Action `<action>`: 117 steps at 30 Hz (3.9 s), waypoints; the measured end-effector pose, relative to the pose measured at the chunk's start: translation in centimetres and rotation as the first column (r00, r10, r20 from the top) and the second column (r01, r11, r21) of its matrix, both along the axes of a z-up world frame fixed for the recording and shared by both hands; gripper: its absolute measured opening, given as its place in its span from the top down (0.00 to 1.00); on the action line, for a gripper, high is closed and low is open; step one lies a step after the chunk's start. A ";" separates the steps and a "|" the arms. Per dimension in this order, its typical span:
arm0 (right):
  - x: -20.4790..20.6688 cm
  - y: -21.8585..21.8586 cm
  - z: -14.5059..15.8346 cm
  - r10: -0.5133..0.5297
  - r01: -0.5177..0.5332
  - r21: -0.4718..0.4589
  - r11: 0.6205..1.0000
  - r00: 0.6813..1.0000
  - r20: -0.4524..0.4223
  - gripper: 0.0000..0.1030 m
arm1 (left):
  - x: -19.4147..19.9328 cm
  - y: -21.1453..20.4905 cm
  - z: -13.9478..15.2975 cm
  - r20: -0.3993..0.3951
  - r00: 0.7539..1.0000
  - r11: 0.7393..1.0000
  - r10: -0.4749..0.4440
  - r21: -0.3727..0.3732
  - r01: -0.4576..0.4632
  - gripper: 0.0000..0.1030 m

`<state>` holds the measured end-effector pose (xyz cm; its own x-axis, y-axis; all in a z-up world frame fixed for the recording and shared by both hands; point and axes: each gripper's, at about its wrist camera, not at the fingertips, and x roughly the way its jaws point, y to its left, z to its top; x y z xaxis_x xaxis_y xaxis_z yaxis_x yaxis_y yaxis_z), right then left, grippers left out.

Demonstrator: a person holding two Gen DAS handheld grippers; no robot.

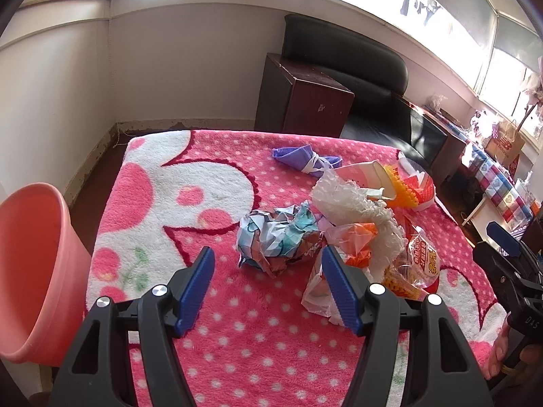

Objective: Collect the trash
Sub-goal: 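Lower the left gripper onto the crumpled blue-white paper wad and close, then grasp the clear snack bag with the right gripper while the left holds the paper wad, then carry both items over the pink bucket and open both grippers to drop them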

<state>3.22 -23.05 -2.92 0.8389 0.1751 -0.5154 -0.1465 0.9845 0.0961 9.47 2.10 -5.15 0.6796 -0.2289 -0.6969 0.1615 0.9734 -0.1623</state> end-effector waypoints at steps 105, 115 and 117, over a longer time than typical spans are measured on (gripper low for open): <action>5.2 35.4 1.9 0.703 -0.700 0.108 0.706 0.675 -0.225 0.96 | -12.7 25.8 1.2 0.095 0.862 0.867 0.498 -0.053 -0.495 0.88; 5.1 36.5 0.3 0.705 -0.711 0.102 0.696 0.648 -0.288 0.75 | -13.4 26.3 1.7 0.077 0.837 0.839 0.542 -0.118 -0.532 0.61; 4.8 36.3 0.4 0.705 -0.710 0.104 0.697 0.650 -0.284 0.68 | -13.6 26.5 1.8 0.077 0.834 0.835 0.547 -0.122 -0.537 0.61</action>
